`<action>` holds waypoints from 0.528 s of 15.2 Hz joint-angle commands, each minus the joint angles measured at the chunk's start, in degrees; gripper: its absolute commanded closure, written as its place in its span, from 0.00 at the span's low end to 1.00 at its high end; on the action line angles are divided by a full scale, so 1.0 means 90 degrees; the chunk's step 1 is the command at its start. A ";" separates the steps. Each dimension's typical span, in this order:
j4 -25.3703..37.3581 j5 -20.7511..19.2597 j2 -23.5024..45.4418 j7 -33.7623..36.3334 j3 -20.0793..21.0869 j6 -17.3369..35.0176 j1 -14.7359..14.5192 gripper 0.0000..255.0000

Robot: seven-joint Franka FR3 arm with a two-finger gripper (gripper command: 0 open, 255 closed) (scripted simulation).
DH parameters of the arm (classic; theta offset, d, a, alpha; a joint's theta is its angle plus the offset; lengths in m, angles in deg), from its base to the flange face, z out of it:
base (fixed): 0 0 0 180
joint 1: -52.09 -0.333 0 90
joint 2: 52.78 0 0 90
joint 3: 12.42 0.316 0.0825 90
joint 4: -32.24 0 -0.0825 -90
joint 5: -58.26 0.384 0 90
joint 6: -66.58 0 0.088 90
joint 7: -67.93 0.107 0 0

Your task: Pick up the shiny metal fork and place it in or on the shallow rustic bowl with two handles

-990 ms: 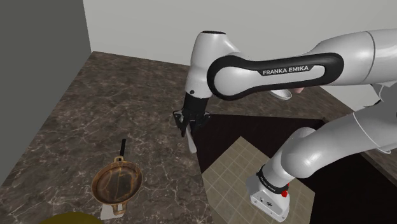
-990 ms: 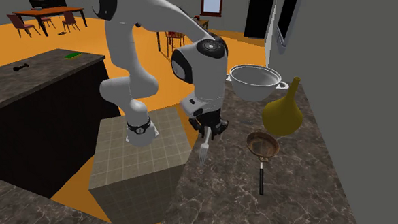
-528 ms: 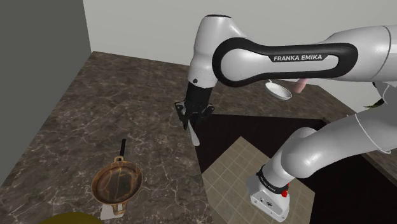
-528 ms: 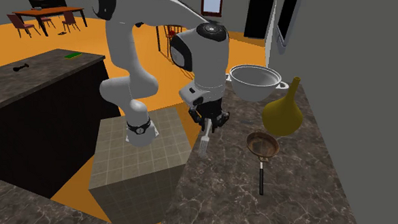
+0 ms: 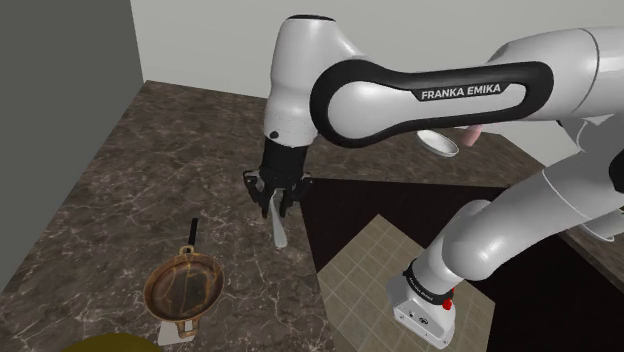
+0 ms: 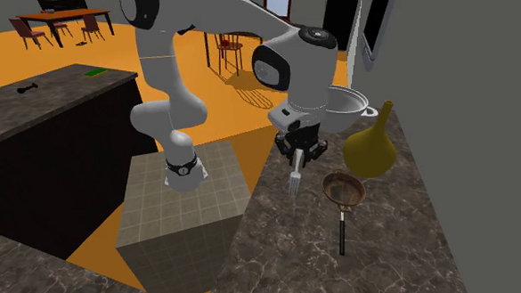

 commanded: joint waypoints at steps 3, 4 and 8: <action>0.0710 -0.0437 0.0875 0.0904 0.0576 0.0197 -0.0094 1.00; 0.0899 -0.0594 0.1117 0.1137 0.0702 0.0234 -0.0132 1.00; 0.1746 -0.1397 0.2195 0.2128 0.1083 0.0294 -0.0439 1.00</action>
